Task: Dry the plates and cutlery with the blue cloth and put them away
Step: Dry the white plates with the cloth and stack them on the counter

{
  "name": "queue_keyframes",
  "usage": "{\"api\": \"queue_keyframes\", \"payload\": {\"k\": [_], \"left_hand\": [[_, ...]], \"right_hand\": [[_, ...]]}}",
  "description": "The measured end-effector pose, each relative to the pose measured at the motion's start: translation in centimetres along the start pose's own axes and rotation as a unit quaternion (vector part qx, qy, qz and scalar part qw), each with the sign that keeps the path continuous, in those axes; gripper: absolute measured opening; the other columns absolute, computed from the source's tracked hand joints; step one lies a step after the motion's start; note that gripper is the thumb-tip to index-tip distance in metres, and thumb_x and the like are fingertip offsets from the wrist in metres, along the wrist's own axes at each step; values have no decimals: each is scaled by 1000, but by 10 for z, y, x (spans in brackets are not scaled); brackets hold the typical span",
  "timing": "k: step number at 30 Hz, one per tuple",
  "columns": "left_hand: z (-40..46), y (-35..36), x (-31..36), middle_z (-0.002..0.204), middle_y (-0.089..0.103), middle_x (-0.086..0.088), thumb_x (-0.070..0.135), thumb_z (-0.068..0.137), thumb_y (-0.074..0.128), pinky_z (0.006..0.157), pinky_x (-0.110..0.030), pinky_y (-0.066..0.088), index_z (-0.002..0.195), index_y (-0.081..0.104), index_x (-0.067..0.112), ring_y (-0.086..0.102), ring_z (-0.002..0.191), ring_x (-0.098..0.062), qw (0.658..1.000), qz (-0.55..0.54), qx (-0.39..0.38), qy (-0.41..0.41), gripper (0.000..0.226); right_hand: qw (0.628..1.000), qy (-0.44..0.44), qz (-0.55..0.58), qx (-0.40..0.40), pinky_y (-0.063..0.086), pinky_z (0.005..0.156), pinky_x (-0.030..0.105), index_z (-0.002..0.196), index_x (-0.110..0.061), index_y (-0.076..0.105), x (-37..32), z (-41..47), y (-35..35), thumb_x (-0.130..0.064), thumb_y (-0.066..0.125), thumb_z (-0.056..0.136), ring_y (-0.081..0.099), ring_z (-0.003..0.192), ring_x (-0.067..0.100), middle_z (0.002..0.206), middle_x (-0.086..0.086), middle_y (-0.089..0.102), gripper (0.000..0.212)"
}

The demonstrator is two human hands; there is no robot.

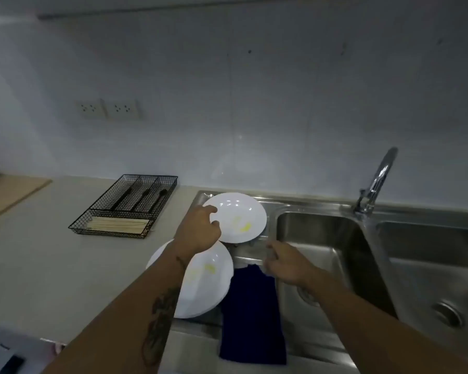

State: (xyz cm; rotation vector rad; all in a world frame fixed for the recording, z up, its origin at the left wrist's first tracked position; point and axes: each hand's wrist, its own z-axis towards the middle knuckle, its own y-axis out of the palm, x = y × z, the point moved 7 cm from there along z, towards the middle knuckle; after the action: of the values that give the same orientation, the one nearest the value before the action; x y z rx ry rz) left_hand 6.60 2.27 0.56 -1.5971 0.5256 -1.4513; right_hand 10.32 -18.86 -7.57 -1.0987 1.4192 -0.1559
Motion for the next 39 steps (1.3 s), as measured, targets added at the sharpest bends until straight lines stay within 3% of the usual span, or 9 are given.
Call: {"api": "queue_keyframes", "payload": {"k": [3, 7, 11, 16, 20, 26, 30, 37, 39], "left_hand": [[25, 2, -37, 143, 53, -6, 17, 93, 56, 105, -29, 38, 135, 58, 15, 51, 129, -24, 1000, -8, -16, -22, 43], [61, 23, -83, 140, 56, -6, 19, 93, 55, 106, -32, 42, 136, 57, 16, 52, 127, -24, 996, -35, -71, -37, 43], [85, 44, -113, 135, 59, -7, 18, 95, 55, 96, -22, 38, 138, 54, 11, 54, 124, -25, 991, -58, -111, -46, 44], [108, 63, -131, 88, 60, -5, 9, 91, 53, 68, -25, 37, 92, 59, 7, 60, 98, -30, 987, -78, -124, -66, 7], [122, 74, -138, 87, 61, -9, 7, 86, 54, 65, -26, 39, 98, 61, 3, 62, 92, -32, 984, -113, -118, -76, 15], [138, 77, -142, 104, 65, -6, 6, 79, 60, 65, -24, 45, 115, 61, 8, 58, 88, -23, 967, -195, -99, -127, 36], [147, 82, -144, 96, 67, -10, 1, 77, 59, 49, -20, 38, 104, 64, 3, 63, 87, -28, 956, -219, -109, -162, 28], [147, 78, -129, 81, 61, -1, -8, 82, 49, 81, -38, 56, 79, 60, 17, 59, 87, -28, 931, -304, -112, -165, 27], [147, 70, -121, 84, 59, 4, -8, 82, 48, 80, -38, 55, 91, 58, 19, 59, 90, -27, 935, -307, -109, -143, 30]], "right_hand": [[997, 67, -23, -27, 44, 84, 29, 100, -23, 54, 12, 16, 39, -27, 57, 92, 56, 105, 22, 106, -3, 57, 9], [974, 195, -105, -52, 35, 108, 40, 144, -21, 39, 26, 19, 75, -39, 58, 86, 32, 139, 37, 146, 11, 38, 64], [962, 247, -113, -34, 32, 111, 47, 148, -25, 29, 23, 19, 81, -33, 60, 75, 22, 141, 41, 144, 13, 31, 80], [957, 261, -122, -17, 50, 93, 36, 124, -11, 51, 25, 21, 82, -22, 59, 75, 56, 115, 30, 119, 10, 57, 51], [965, 255, -56, 20, 54, 65, 33, 95, 1, 67, 22, 29, 78, -7, 56, 77, 66, 82, 23, 89, 8, 67, 22], [957, 260, -28, 124, 51, 72, 30, 103, -10, 61, 25, 40, 51, -5, 59, 77, 63, 89, 21, 99, 6, 64, 27], [946, 323, -10, 41, 51, 81, 34, 123, -21, 42, 44, 32, 67, -23, 76, 68, 58, 103, 23, 115, 4, 55, 64], [936, 342, 81, 15, 44, 57, 26, 74, -9, 52, 39, 31, 66, -1, 60, 70, 60, 71, 20, 74, 6, 59, 11], [933, 337, 118, 43, 39, 50, 22, 62, -10, 48, 31, 28, 54, 3, 57, 71, 55, 59, 18, 64, 6, 55, 18]]}}
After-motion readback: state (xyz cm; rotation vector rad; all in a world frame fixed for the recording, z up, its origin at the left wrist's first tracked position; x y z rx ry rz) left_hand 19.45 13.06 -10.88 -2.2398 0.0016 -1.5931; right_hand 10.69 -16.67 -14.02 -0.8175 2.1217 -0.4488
